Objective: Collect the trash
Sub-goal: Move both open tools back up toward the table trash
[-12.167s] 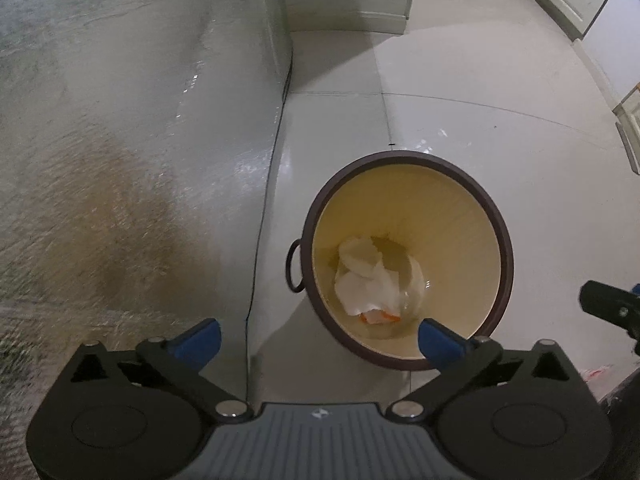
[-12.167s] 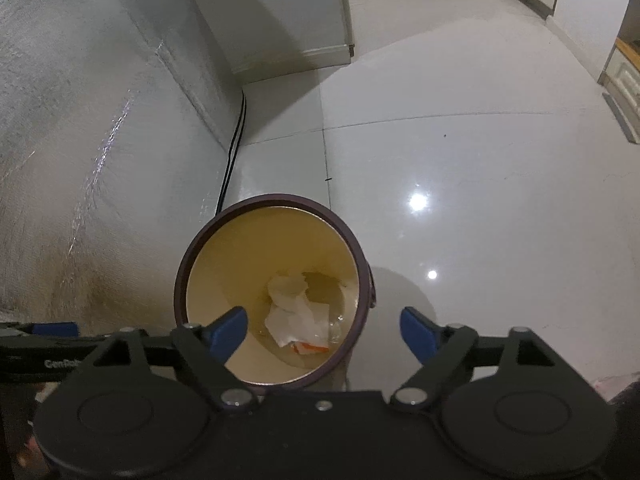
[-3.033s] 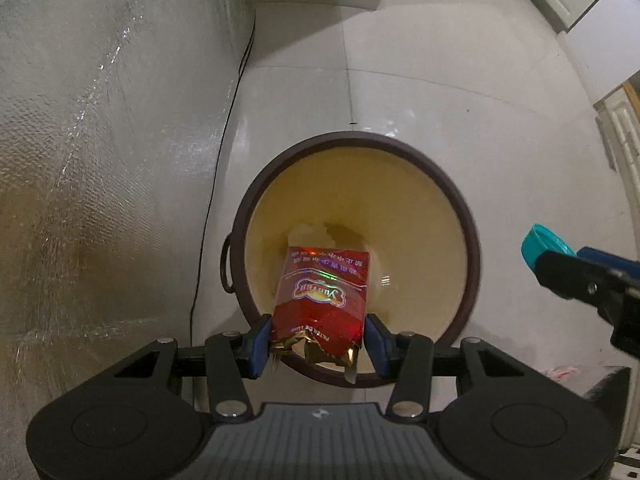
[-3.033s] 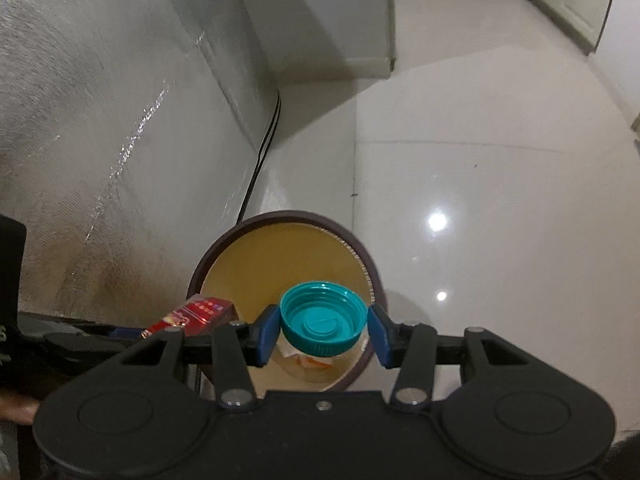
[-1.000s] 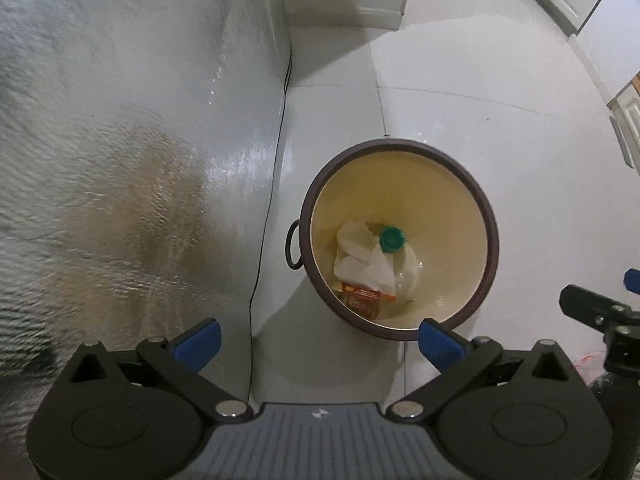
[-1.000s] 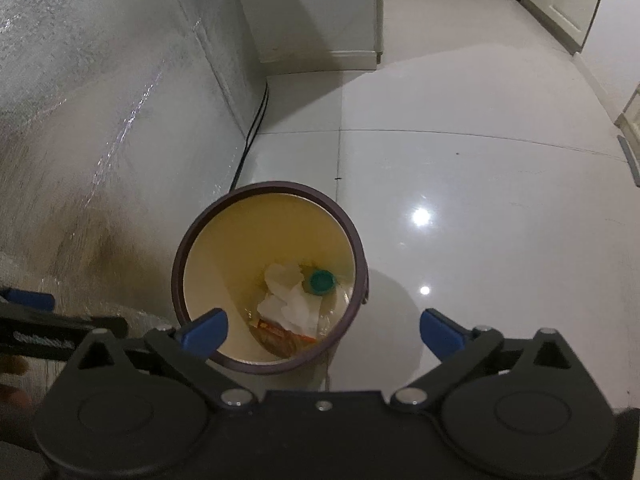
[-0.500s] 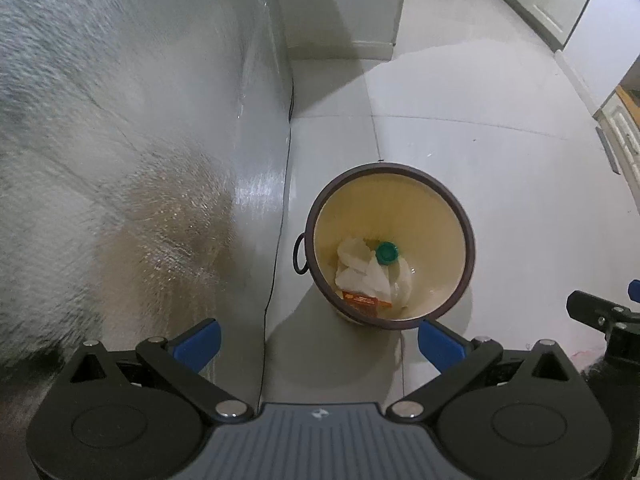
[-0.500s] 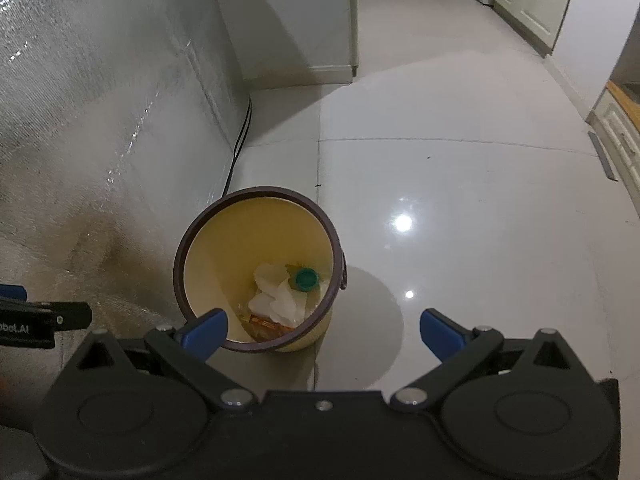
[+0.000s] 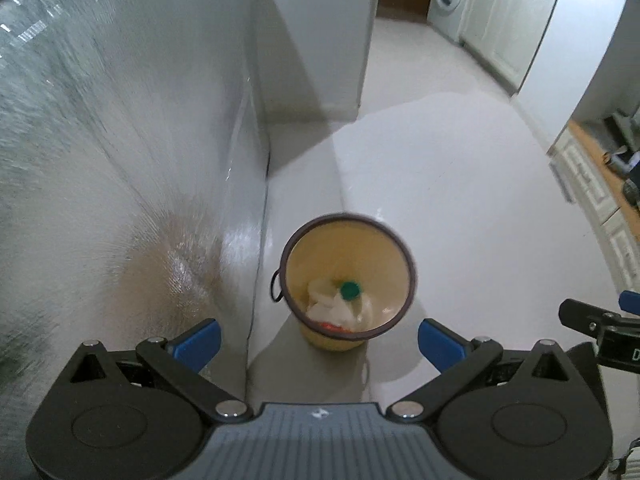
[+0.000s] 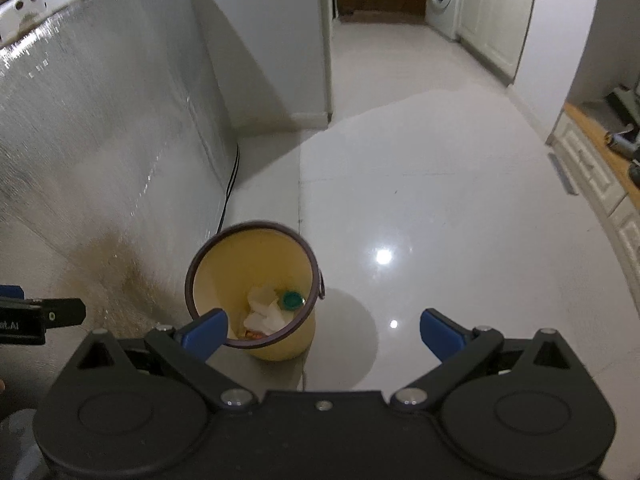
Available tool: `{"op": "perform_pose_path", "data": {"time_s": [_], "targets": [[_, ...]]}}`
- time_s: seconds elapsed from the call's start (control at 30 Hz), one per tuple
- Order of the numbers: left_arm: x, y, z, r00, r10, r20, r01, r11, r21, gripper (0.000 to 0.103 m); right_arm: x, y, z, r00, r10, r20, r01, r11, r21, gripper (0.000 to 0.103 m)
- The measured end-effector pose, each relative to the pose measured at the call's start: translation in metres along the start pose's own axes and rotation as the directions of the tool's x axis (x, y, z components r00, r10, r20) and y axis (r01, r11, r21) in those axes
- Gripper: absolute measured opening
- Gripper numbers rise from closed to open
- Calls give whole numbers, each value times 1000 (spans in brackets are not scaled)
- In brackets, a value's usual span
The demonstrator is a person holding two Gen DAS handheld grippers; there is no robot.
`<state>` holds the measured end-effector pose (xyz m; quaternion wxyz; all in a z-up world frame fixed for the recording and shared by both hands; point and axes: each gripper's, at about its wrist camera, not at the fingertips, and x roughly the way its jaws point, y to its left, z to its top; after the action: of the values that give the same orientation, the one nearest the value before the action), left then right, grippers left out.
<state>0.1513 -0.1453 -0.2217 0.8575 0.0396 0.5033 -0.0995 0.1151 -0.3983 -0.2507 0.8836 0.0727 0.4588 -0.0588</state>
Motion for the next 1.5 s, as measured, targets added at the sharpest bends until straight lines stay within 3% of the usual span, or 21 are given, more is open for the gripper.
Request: {"op": "perform_pose_path", "data": {"time_s": [0.2, 0.4, 0.67, 0.97, 1.13, 1.5], "targets": [[-51, -10, -9, 994, -46, 101, 44, 999, 24, 103, -53, -1, -2, 997, -18, 80, 18, 1000, -3, 103], [-109, -10, -12, 970, -111, 218, 104, 994, 41, 103, -111, 1, -6, 981, -9, 192, 15, 1000, -25, 103], [-198, 3, -19, 896, -175, 408, 162, 985, 66, 103, -182, 20, -9, 940, 52, 337, -30, 997, -71, 103], [-276, 57, -31, 821, -125, 557, 99, 992, 77, 103, -238, 66, 3, 865, 159, 476, -104, 985, -140, 103], [-292, 99, -28, 822, -72, 564, 58, 997, 43, 103, -250, 105, 14, 826, 230, 515, -168, 972, -165, 103], [-313, 240, -6, 805, 89, 586, -51, 995, -81, 103, -249, 200, 51, 811, 291, 508, -196, 952, -234, 103]]}}
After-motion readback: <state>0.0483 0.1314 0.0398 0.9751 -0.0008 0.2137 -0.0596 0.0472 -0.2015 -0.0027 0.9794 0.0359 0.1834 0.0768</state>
